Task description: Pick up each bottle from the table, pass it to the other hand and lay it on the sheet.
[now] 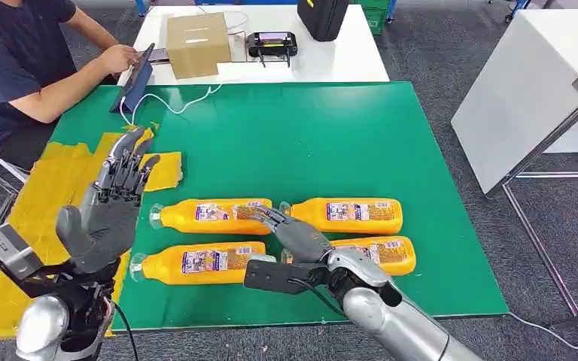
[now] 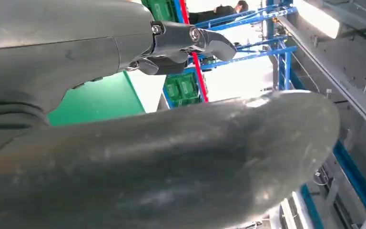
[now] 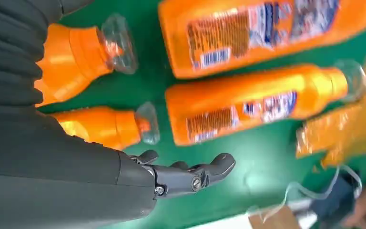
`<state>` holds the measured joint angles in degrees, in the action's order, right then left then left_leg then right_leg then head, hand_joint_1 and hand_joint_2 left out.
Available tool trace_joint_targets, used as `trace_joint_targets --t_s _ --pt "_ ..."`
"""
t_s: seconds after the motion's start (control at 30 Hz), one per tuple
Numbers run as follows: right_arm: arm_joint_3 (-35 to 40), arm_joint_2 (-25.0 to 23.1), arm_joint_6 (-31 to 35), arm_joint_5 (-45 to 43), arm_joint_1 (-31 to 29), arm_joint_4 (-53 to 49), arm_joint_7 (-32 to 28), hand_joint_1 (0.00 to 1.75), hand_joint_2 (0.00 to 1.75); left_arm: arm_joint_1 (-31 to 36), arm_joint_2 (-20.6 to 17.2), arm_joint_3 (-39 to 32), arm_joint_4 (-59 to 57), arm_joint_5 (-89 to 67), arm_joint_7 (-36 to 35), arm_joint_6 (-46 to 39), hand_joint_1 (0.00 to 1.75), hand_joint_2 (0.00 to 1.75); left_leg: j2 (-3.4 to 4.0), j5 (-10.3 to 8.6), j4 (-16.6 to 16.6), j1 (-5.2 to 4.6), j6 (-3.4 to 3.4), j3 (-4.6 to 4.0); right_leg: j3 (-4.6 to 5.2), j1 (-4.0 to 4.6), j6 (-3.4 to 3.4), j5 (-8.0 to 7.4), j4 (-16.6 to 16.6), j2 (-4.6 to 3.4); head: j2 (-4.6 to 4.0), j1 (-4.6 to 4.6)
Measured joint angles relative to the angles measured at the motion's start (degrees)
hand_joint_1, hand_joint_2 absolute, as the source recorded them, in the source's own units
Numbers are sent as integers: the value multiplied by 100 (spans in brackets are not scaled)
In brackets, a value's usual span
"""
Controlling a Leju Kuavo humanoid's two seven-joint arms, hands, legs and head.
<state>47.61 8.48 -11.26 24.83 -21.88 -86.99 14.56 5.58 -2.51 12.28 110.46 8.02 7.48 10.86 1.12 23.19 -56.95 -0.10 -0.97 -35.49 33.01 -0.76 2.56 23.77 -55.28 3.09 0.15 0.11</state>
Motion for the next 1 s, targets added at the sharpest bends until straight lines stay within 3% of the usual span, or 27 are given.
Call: trace_joint_targets --t_s 0.43,1.0 --pt "776 -477 -247 -9 -776 1021 153 0 175 260 72 205 -260 157 -61 118 0 0 2 -1 0 1 0 1 1 0 0 0 -2 0 0 0" --pt "1526 -1032 -470 -83 -1316 2223 120 0 175 516 107 439 -439 472 -208 190 0 0 2 -1 0 1 1 0 3 0 0 0 -2 1 0 0"
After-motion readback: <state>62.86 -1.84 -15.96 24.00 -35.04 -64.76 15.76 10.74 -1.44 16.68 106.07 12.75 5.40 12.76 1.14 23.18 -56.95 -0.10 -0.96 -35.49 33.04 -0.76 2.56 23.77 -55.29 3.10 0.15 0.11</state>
